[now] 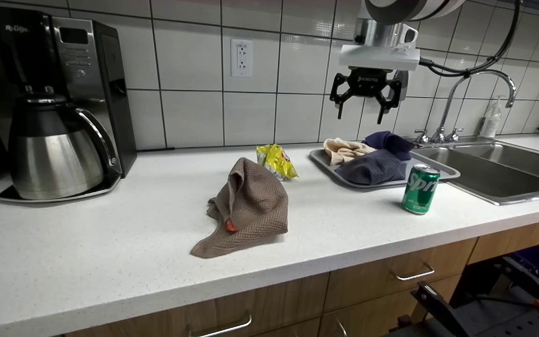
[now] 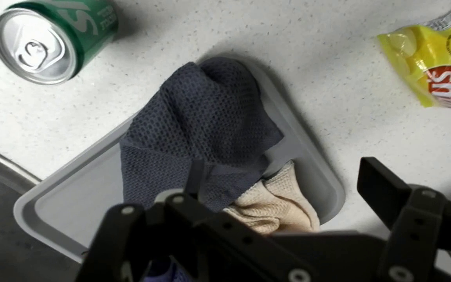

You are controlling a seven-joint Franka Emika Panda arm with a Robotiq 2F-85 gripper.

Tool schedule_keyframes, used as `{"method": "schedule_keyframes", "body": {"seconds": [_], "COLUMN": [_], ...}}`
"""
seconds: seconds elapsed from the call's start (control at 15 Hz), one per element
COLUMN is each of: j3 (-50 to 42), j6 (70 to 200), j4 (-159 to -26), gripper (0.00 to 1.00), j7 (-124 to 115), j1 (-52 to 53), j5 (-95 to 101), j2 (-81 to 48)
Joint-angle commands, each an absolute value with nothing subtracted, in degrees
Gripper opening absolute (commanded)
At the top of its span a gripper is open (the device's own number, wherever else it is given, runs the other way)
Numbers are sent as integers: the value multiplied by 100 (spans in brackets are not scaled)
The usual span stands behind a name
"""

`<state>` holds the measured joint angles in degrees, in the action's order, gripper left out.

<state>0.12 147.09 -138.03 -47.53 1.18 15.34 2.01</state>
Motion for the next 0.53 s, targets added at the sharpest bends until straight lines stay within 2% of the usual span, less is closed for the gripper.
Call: {"method": "schedule_keyframes", "body": {"seconds": [0.0, 0.47], "j3": [-163, -603], "j6": [14840, 15043], "j4": [-13678, -13196], "gripper": [100, 100], "j7": [-4444, -4162], "j1": [-147, -405], "j5": [1470, 1348], "j2": [25, -618]}}
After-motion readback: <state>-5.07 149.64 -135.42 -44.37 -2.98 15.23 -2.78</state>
